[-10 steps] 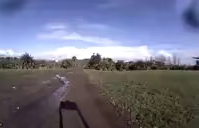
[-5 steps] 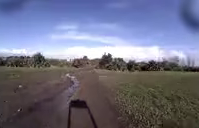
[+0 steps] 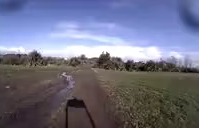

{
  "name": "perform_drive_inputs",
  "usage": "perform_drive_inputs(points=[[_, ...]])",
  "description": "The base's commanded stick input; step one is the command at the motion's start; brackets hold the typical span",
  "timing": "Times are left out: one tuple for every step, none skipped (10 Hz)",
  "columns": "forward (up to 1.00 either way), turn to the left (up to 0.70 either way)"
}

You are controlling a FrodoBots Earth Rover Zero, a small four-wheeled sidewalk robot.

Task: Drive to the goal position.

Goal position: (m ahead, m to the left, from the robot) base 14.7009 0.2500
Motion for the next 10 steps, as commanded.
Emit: perform_drive_inputs(points=[[0.51, 0.0], [0.17, 0.0], [0.0, 0.0], [0.0, 0.0], [0.0, 0.0], [0.0, 0.0], [0.0, 0.0], [0.0, 0.0], [0.0, 0.0], [0.0, 0.0]])
